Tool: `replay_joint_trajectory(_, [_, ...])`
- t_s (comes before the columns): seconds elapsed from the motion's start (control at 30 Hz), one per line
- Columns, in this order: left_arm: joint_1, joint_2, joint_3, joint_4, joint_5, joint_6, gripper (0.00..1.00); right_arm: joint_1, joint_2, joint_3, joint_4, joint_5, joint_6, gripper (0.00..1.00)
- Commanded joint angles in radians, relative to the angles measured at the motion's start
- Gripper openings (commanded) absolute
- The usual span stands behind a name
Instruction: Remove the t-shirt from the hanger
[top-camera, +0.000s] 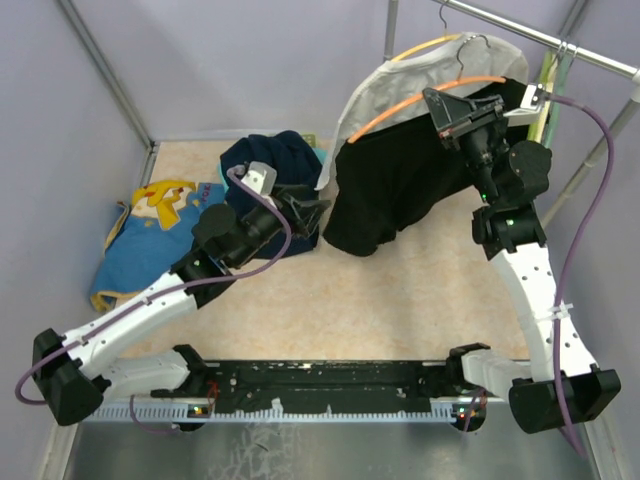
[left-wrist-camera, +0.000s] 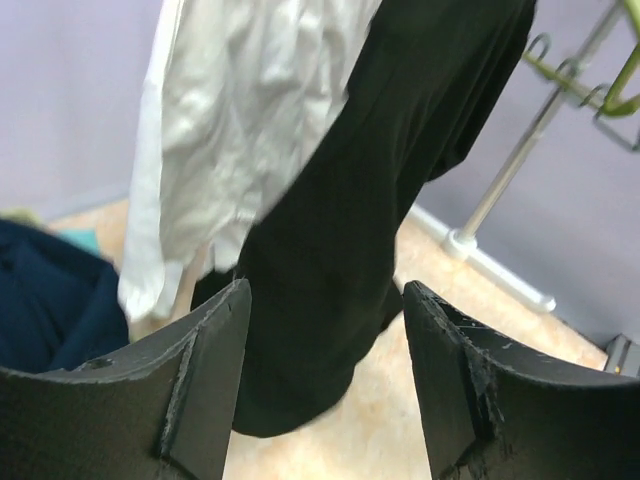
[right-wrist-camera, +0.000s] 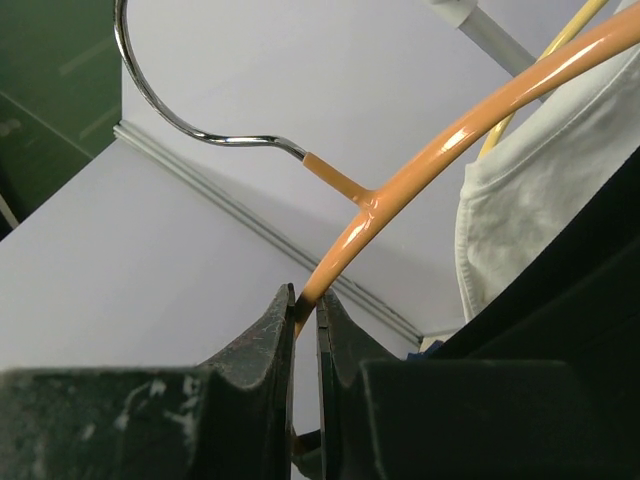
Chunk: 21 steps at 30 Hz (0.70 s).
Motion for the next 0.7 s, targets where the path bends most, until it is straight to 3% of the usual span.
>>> replay_joint_trajectory(0.0, [0.002, 0.073, 0.167, 0.006, 0.092, 0.072, 0.70, -0.005, -0.039, 0.054, 0.110, -0.021, -0.062, 0.00])
replay_joint_trajectory(0.13, [0.003, 0.166, 0.318, -0.007, 0.096, 0.127, 0.76, -0.004, -0.048, 0.051, 0.095, -0.060, -0.081, 0.00])
replay_joint_trajectory(0.33, [0.002, 0.374, 0.633, -0.129, 0.148, 0.190, 0.77, -0.005, -0.060, 0.051, 0.073, -0.107, -0.101, 0.00])
replay_joint_trajectory(0.67, [0.002, 0.560, 0.894, -0.270, 0.195, 0.204, 0.78, -0.005, -0.084, 0.036, 0.041, -0.159, -0.138, 0.00])
